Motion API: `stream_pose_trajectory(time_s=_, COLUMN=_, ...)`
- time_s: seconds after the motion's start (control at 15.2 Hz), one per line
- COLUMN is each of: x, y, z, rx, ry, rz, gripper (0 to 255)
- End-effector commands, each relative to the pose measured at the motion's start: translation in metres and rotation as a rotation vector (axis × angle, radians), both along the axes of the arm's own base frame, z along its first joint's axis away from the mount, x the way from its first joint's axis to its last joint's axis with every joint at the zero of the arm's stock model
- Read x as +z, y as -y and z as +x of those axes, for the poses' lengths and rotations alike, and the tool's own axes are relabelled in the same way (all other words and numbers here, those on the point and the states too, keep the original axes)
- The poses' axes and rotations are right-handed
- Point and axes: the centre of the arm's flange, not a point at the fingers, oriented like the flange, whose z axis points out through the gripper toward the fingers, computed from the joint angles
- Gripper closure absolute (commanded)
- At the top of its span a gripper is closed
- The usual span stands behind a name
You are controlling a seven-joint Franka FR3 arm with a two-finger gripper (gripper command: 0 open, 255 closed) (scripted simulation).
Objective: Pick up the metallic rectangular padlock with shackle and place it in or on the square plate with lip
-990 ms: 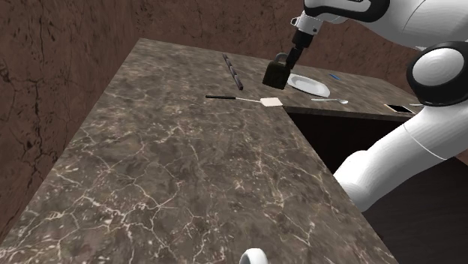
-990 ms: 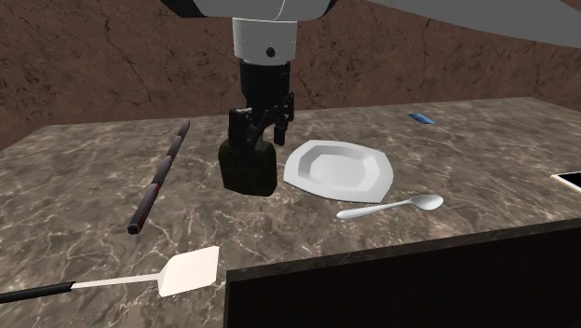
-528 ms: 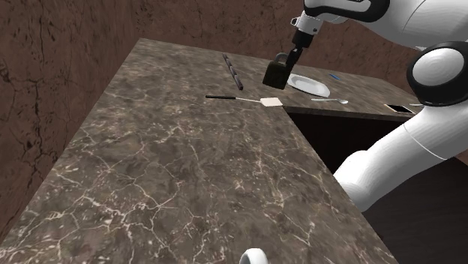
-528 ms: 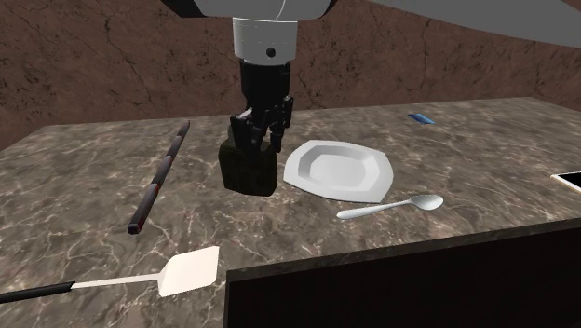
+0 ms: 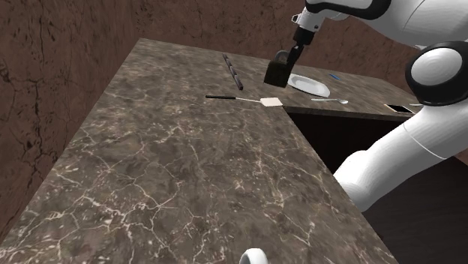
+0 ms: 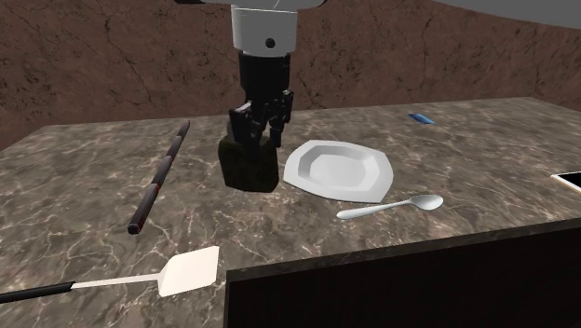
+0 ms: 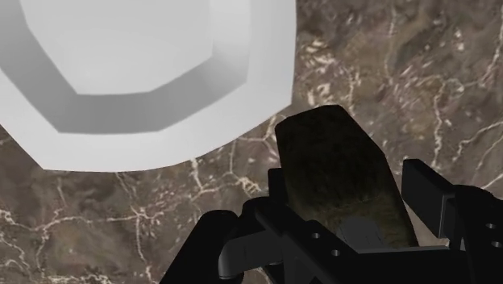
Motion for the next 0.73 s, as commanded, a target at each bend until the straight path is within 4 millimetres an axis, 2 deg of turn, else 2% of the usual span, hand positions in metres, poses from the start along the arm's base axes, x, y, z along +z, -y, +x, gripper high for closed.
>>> stream_pose_trajectory(time_s=0.0, x=0.01, y=0.0, z=0.0, rx=0.0, ry=0.001, rz=0.0, gripper=255)
stream_pose_trajectory(time_s=0.66, x=0.063, y=0.0, z=0.0, rx=0.0, ry=0.001, rz=0.0, gripper=255)
